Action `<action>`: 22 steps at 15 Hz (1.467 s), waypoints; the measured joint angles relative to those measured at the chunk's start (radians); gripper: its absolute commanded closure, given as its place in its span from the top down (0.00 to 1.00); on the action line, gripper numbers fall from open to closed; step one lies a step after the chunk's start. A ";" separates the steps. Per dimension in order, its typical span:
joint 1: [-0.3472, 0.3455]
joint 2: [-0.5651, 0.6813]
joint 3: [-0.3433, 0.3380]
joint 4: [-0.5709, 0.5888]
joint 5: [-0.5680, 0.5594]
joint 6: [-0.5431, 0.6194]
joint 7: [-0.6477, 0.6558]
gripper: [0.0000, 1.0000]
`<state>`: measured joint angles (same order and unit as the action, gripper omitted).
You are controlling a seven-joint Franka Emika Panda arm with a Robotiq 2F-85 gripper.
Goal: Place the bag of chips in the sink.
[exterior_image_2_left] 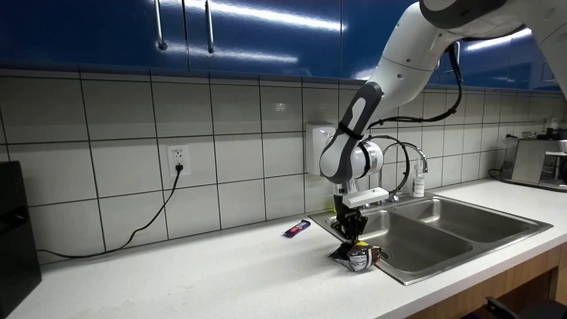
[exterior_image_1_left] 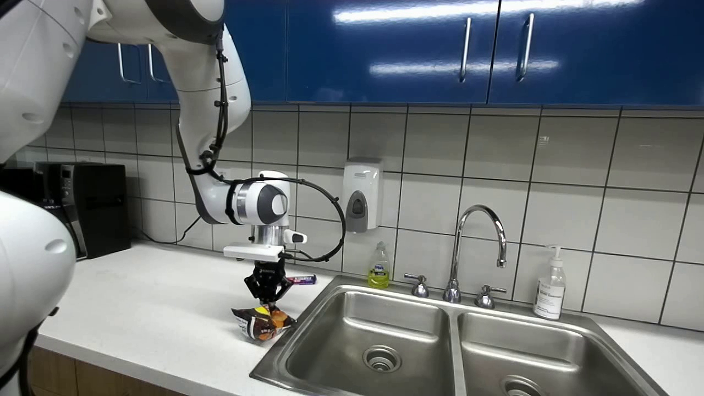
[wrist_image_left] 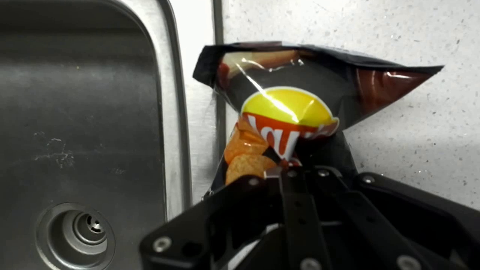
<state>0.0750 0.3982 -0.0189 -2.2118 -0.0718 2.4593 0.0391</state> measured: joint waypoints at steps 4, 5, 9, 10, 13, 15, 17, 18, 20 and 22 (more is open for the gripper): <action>0.000 0.000 -0.002 0.002 0.000 0.000 0.000 0.00; 0.000 -0.002 -0.002 0.003 0.000 0.000 0.000 0.00; 0.000 -0.019 -0.001 0.020 0.000 0.000 0.000 0.00; 0.000 -0.029 0.000 0.022 0.000 0.000 0.000 0.00; 0.001 -0.066 0.005 0.024 0.001 -0.001 0.000 0.00; 0.001 -0.093 0.010 0.024 0.002 -0.001 0.000 0.00; 0.001 -0.115 0.012 0.024 0.003 -0.001 0.000 0.00; 0.001 -0.124 0.012 0.024 0.004 -0.001 0.000 0.00; 0.000 -0.134 0.011 0.024 0.006 -0.001 0.000 0.00; -0.004 -0.140 0.008 0.024 0.008 0.000 0.001 0.00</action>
<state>0.0708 0.2583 -0.0106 -2.1882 -0.0641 2.4590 0.0401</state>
